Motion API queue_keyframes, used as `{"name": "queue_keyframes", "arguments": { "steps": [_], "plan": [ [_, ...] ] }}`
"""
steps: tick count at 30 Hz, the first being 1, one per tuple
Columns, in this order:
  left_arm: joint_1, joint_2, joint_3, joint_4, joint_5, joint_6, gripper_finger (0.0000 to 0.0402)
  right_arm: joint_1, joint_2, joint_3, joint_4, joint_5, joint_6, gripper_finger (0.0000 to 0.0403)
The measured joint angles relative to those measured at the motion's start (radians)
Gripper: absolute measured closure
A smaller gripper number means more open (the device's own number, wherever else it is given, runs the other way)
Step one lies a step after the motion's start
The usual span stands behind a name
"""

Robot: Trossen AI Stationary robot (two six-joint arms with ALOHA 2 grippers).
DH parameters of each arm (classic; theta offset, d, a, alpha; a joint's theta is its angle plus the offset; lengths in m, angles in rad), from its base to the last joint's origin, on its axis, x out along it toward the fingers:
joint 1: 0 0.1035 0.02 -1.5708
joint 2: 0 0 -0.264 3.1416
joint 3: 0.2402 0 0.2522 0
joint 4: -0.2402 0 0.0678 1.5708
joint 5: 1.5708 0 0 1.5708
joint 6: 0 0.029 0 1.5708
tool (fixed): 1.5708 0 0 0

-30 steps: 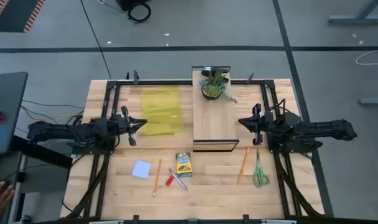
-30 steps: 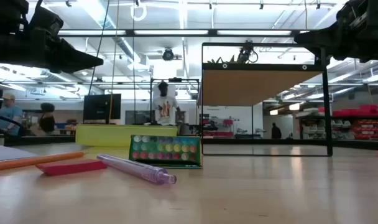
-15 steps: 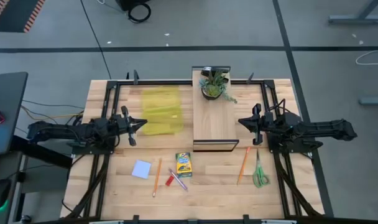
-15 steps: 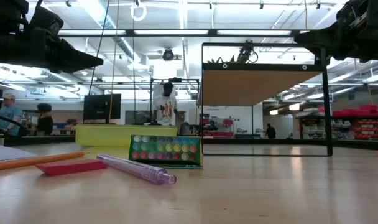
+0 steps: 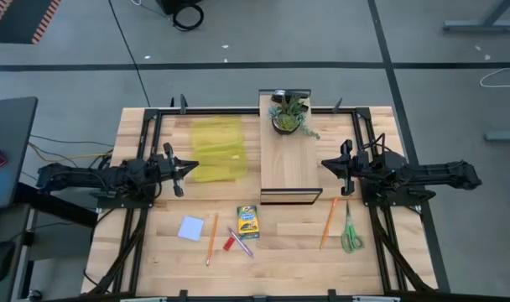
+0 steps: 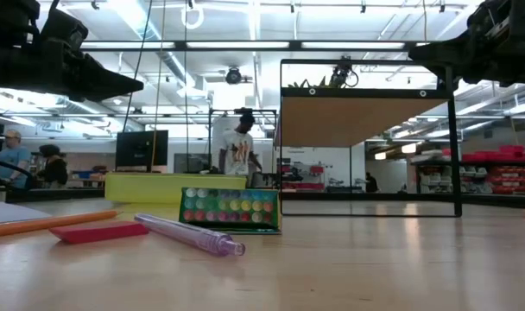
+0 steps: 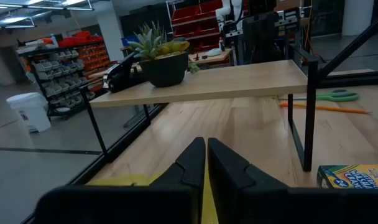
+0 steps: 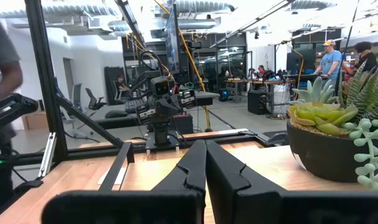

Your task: Pack school essentials

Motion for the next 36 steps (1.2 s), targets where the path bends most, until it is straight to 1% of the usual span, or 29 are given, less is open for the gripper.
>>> {"name": "queue_keyframes", "arguments": {
  "steps": [7,18,29,36],
  "plan": [
    [0.000,0.000,0.000,0.000,0.000,0.000,0.0366,0.000,0.000,0.000,0.000,0.000,0.000,0.0387],
    [0.000,0.000,0.000,0.000,0.000,0.000,0.0376,0.000,0.000,0.000,0.000,0.000,0.000,0.0387],
    [0.000,0.000,0.000,0.000,0.000,0.000,0.0366,0.000,0.000,0.000,0.000,0.000,0.000,0.0387],
    [0.000,0.000,0.000,0.000,0.000,0.000,0.0372,0.000,0.000,0.000,0.000,0.000,0.000,0.0387]
  ]
}}
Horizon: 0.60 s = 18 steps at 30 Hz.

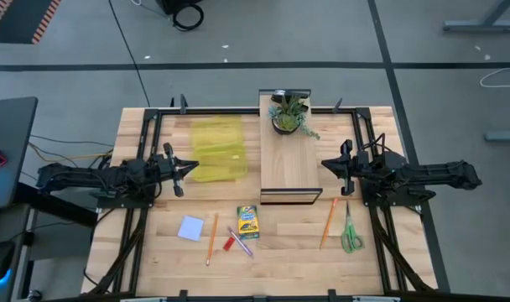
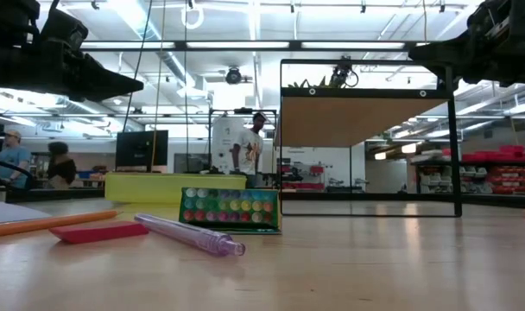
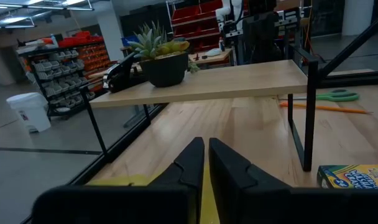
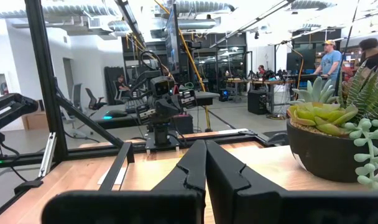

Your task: Pack school essentials

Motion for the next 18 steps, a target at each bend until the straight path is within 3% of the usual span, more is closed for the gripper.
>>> {"name": "queue_keyframes", "arguments": {
  "steps": [18],
  "plan": [
    [0.000,0.000,0.000,0.000,0.000,0.000,0.0370,0.000,0.000,0.000,0.001,0.000,0.000,0.0387]
  ]
}}
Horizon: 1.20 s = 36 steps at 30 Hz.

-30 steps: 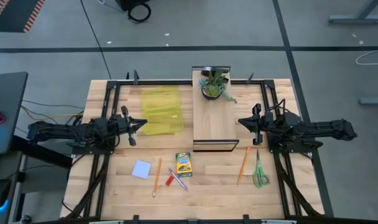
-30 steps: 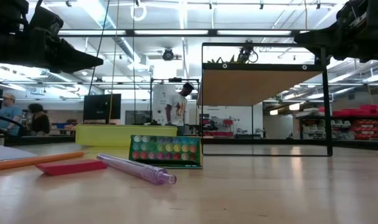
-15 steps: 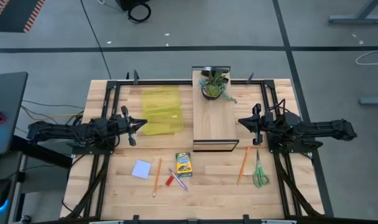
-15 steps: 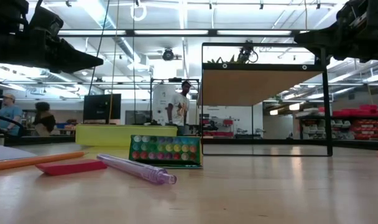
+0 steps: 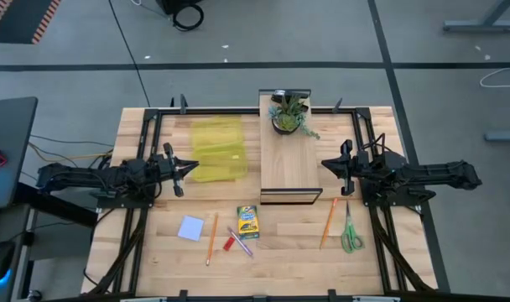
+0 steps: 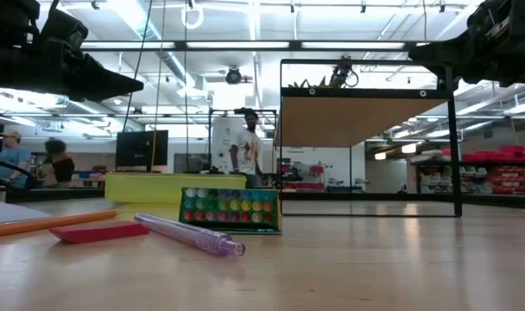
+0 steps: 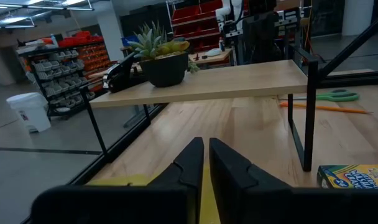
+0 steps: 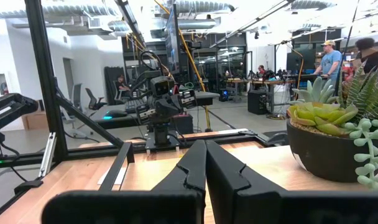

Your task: Pack school essentials

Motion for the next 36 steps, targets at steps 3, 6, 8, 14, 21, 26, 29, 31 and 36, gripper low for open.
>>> {"name": "queue_keyframes", "arguments": {
  "steps": [3,6,8,14,21,26,29,31,36],
  "plan": [
    [0.000,0.000,0.000,0.000,0.000,0.000,0.0373,0.000,0.000,0.000,0.011,0.000,0.000,0.0387],
    [0.000,0.000,0.000,0.000,0.000,0.000,0.0371,0.000,0.000,0.000,0.010,0.000,0.071,0.0387],
    [0.000,0.000,0.000,0.000,0.000,0.000,0.0368,0.000,0.000,0.001,0.009,0.000,0.142,0.0387],
    [0.000,0.000,0.000,0.000,0.000,0.000,0.0363,0.000,0.000,0.052,0.007,0.000,0.347,0.0387],
    [0.000,0.000,0.000,0.000,0.000,0.000,0.0373,0.000,0.000,0.178,0.007,0.000,0.458,0.0387],
    [0.000,0.000,0.000,0.000,0.000,0.000,0.0369,0.000,0.000,0.282,0.008,0.000,0.371,0.0387],
    [0.000,0.000,0.000,0.000,0.000,0.000,0.0364,0.000,0.000,0.340,-0.004,0.004,0.306,0.0387],
    [0.000,0.000,0.000,0.000,0.000,0.000,0.0363,0.000,0.000,0.370,-0.012,0.029,0.282,0.0387],
    [0.000,0.000,0.000,0.000,0.000,0.000,0.0369,0.000,0.000,0.421,-0.035,0.036,0.255,0.0387]
  ]
}}
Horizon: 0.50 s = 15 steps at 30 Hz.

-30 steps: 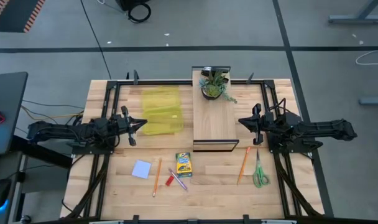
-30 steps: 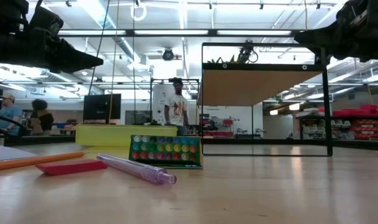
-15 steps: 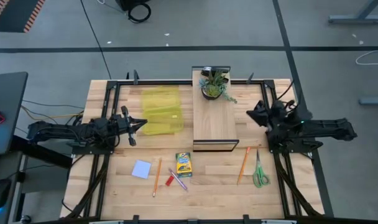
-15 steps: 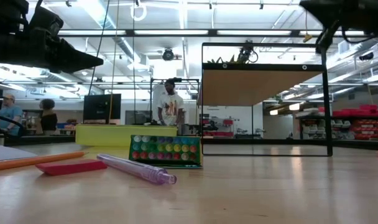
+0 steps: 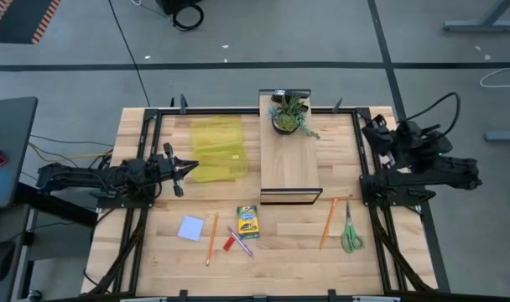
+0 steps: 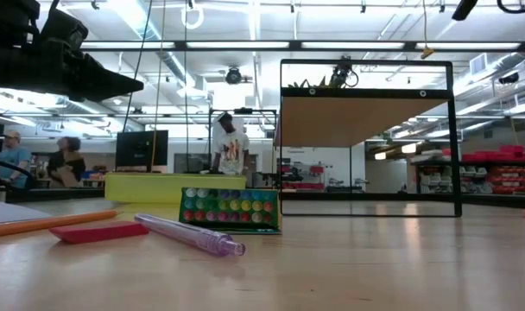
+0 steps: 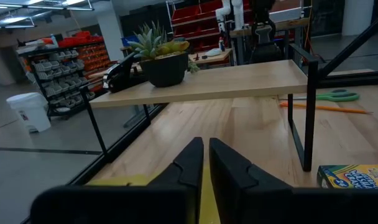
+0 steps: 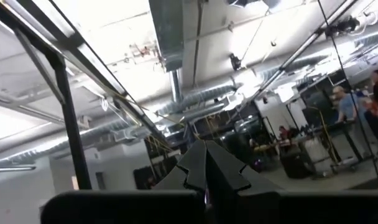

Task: Pack school essentials
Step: Put the orange pencil into the yellow supply box

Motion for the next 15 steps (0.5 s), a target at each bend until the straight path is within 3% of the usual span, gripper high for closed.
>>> {"name": "queue_keyframes", "arguments": {
  "steps": [10,15],
  "plan": [
    [0.000,0.000,0.000,0.000,0.000,0.000,0.0366,0.000,0.003,0.051,-0.073,0.051,-0.086,0.0387],
    [0.000,0.000,0.000,0.000,0.000,0.000,0.0364,0.000,0.010,0.053,-0.079,0.079,0.042,0.0387]
  ]
}}
